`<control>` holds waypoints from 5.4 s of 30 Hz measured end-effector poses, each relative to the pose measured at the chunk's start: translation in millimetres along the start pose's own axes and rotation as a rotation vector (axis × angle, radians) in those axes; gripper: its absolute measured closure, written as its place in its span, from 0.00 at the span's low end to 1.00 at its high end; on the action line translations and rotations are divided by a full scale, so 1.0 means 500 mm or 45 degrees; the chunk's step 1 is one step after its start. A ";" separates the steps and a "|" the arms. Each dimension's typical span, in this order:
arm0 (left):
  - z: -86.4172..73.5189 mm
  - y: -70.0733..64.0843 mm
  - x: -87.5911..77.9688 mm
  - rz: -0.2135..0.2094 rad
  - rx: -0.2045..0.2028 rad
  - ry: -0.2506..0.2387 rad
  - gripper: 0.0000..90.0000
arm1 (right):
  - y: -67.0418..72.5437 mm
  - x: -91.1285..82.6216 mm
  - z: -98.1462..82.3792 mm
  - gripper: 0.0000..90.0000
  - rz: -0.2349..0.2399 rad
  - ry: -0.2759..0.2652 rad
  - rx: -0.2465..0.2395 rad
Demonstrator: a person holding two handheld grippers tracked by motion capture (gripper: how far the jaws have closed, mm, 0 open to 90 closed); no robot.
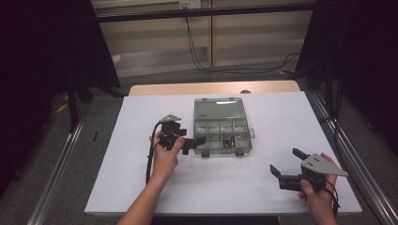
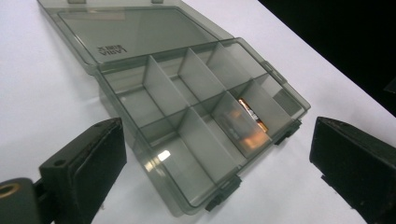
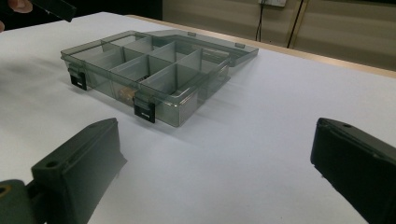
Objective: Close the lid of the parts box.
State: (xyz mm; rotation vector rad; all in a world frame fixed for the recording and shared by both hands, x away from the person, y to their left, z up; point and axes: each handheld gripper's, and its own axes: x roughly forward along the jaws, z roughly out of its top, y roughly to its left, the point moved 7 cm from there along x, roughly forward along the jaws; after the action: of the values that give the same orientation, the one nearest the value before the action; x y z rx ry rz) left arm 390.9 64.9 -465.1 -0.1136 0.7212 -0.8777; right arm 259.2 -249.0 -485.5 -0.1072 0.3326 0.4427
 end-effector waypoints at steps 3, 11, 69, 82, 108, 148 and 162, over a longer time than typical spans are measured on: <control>0.004 0.007 -0.001 0.008 -0.011 -0.009 0.04 | 0.002 0.004 0.007 0.01 -0.004 -0.007 -0.001; 0.020 0.024 -0.003 0.018 -0.025 -0.012 0.05 | -0.001 0.019 0.032 0.01 0.015 -0.027 0.015; 0.094 0.172 0.160 -0.002 -0.266 0.062 0.07 | -0.116 0.375 0.165 0.16 0.113 0.164 0.389; 0.099 0.192 0.187 -0.003 -0.318 0.099 0.07 | -0.126 0.432 0.142 0.10 0.213 0.273 0.556; 0.091 0.206 0.220 0.039 -0.446 0.171 0.46 | -0.127 0.493 0.082 0.44 0.227 0.456 0.717; 0.155 0.190 0.139 0.134 -0.112 -0.062 0.93 | -0.128 0.425 0.116 0.95 0.160 0.225 0.336; 0.156 0.177 0.133 0.168 0.020 -0.095 0.95 | -0.157 0.439 0.215 0.86 0.085 0.209 0.388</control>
State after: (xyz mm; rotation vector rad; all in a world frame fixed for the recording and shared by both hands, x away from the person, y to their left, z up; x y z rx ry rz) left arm 525.9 58.3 -473.8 -0.0835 0.6444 -0.7494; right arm 511.4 -212.8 -456.3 0.1663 0.5625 0.4458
